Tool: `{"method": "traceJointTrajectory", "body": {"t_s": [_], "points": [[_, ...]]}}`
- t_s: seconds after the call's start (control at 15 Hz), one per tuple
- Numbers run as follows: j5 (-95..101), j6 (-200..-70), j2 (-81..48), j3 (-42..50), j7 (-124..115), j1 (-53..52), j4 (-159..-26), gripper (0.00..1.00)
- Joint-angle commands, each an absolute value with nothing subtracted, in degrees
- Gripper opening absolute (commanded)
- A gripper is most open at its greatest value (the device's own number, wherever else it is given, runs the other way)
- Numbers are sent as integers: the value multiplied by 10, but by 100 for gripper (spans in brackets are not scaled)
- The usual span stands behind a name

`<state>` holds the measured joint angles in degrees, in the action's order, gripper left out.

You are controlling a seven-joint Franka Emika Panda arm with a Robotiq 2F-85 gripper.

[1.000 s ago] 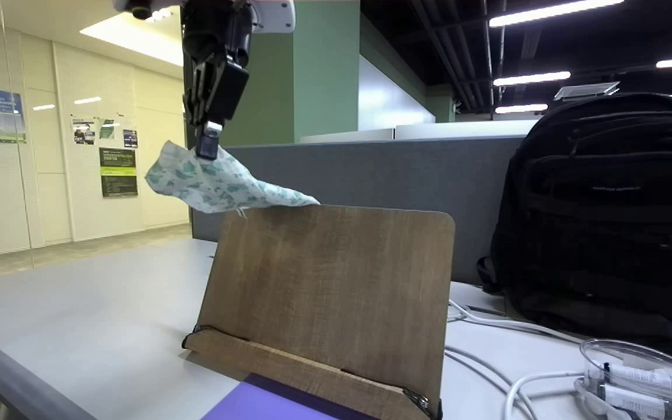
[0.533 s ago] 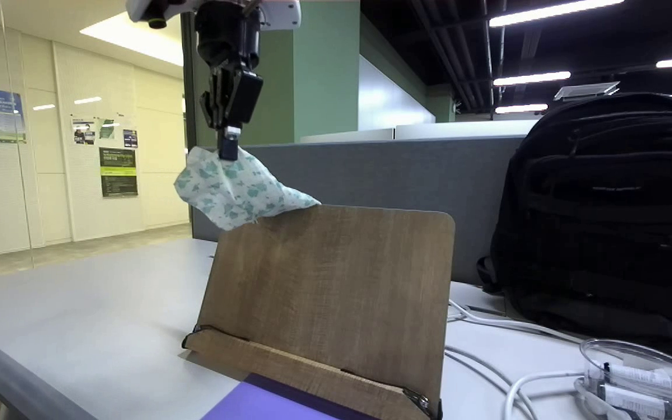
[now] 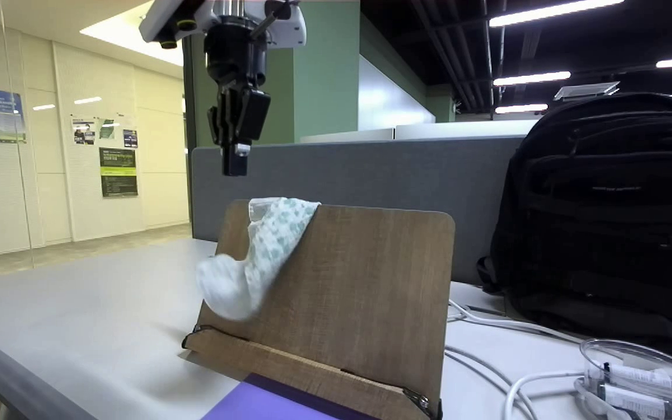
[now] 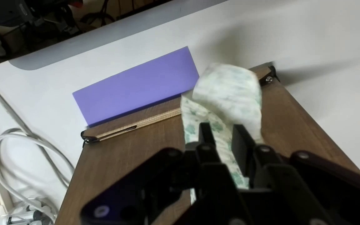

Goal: Pick the cloth on the counter and put it on the board

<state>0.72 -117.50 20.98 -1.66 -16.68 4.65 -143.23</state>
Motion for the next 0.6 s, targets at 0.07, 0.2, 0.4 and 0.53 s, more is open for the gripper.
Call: {"method": "traceJointTrajectory", "body": {"t_s": [0.07, 0.2, 0.4, 0.53], "points": [[-9, -1169, 211, -16, -166, 37, -1420, 62], [-1, -1162, 215, -25, -165, 31, -1418, 76], [8, -1157, 228, -38, -143, 14, -1422, 95], [7, -1154, 234, -46, -131, 2, -1424, 100]]}}
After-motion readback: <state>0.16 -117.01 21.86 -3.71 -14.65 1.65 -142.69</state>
